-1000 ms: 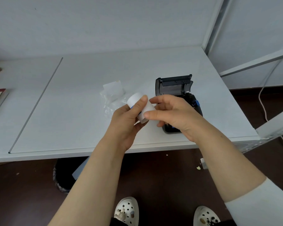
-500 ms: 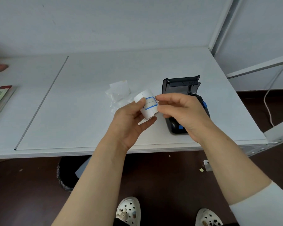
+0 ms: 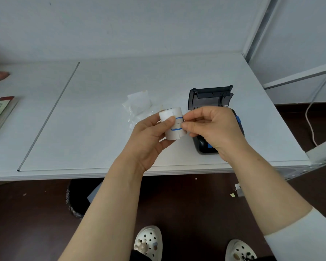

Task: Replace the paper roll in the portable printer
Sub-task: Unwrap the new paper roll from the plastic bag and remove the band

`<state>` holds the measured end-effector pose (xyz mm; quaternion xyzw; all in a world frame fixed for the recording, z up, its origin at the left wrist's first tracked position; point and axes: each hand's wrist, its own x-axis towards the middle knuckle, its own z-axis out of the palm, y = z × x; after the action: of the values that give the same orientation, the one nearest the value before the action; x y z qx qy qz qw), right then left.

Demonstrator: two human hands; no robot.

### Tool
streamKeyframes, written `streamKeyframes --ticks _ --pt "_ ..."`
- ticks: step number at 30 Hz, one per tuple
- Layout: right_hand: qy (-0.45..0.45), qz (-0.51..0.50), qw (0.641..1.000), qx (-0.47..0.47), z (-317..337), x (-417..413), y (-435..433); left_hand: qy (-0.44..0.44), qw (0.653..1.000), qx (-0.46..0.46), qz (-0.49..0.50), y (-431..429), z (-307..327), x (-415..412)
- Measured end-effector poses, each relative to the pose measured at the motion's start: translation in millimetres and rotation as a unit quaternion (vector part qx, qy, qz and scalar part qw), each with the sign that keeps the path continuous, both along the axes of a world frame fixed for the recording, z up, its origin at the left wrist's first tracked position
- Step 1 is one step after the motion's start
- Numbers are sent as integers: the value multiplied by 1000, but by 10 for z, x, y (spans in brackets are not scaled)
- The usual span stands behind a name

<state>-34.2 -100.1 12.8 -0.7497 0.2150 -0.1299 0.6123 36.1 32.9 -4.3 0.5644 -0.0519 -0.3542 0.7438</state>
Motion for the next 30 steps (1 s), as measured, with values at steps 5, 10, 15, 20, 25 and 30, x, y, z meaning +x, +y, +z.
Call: streamKeyframes --ticks 5,10,15,20,25,30 --pt "6 2 999 36 3 -9 -16 -3 1000 3 -12 23 1 3" --pt "22 8 998 53 27 -1 -21 12 1000 4 -23 37 -6 19" --pt "31 -10 998 44 18 18 -12 19 999 -1 -32 39 -9 20" --pt "-3 -1 998 69 30 -6 -33 26 999 -8 -20 46 -16 35" --pt "-19 13 1000 4 19 -15 -21 18 1000 2 -8 48 -30 40" --pt "9 4 999 -41 -16 30 -11 5 1000 16 -9 36 -28 27"
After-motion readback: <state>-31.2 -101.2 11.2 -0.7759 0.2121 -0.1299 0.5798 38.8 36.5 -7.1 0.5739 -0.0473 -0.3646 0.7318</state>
